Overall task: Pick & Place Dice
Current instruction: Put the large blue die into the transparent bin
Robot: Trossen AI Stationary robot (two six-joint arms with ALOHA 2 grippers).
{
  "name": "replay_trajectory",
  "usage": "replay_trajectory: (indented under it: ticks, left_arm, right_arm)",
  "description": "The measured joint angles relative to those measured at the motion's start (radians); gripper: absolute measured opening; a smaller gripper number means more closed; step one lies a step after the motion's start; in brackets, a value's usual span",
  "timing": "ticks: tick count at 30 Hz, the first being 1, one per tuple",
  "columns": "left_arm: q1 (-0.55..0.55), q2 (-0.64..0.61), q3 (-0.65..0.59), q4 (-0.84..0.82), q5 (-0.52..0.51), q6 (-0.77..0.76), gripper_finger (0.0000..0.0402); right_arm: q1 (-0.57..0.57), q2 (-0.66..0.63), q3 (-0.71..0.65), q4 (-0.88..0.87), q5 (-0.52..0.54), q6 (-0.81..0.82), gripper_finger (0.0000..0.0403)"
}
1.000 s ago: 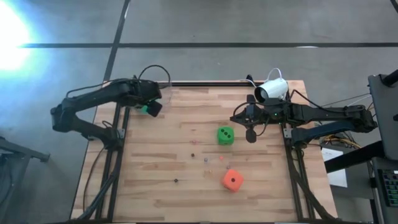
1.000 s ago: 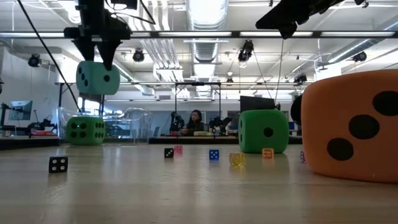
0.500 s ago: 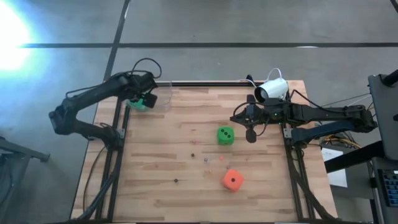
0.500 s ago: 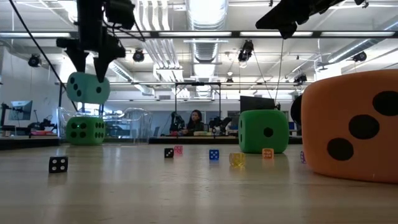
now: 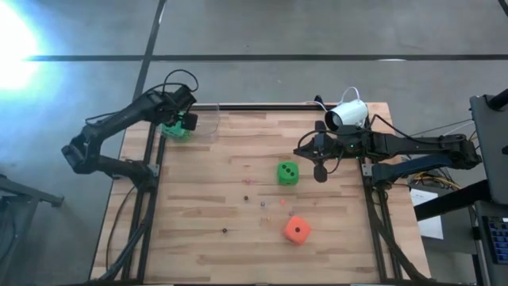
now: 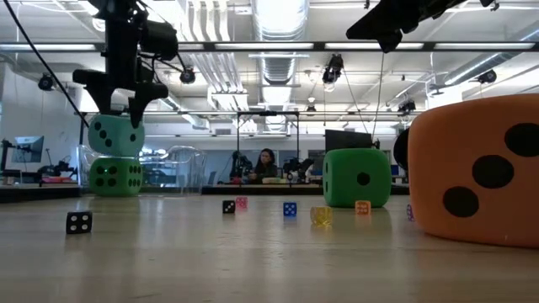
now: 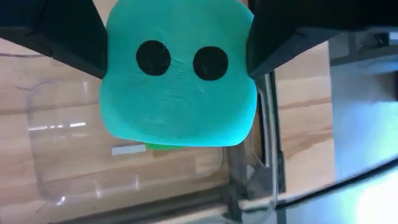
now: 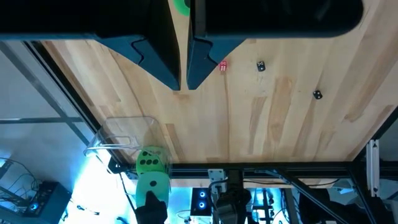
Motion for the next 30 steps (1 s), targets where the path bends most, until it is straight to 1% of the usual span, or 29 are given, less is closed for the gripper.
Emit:
replay_trajectory:
  ticks: [2, 5, 6, 10, 13, 18, 22, 30]
  left_arm:
    - [0.007, 0.0, -0.006, 0.007, 0.01, -0.005, 0.0345]
    - [0.012, 0.0, -0.007, 0.012, 0.021, -0.005, 0.0384]
    - [0.013, 0.0, -0.007, 0.011, 0.023, -0.004, 0.039]
    - [0.021, 0.0, -0.007, 0.013, 0.035, -0.008, 0.0387]
    - [0.021, 0.0, -0.007, 0.015, 0.032, -0.008, 0.0397]
    - [0.026, -0.01, -0.008, 0.014, 0.01, -0.014, 0.0391]
    - [0.028, -0.034, -0.008, 0.011, -0.015, -0.04, 0.0396]
    - [0.029, -0.049, -0.008, 0.006, -0.019, -0.041, 0.0399]
  right_arm:
    - [0.0, 0.0, 0.0, 0.0, 0.0, 0.0, 0.0027]
    - [0.0, 0.0, 0.0, 0.0, 0.0, 0.0, 0.0027]
    - [0.0, 0.0, 0.0, 0.0, 0.0, 0.0, 0.0027]
    - [0.0, 0.0, 0.0, 0.0, 0.0, 0.0, 0.0027]
    - [0.0, 0.0, 0.0, 0.0, 0.0, 0.0, 0.0027]
    - [0.0, 0.0, 0.0, 0.0, 0.0, 0.0, 0.0027]
    - [0.0, 0.0, 0.0, 0.0, 0.0, 0.0, 0.0027]
    - [0.0, 0.0, 0.0, 0.0, 0.0, 0.0, 0.0027]
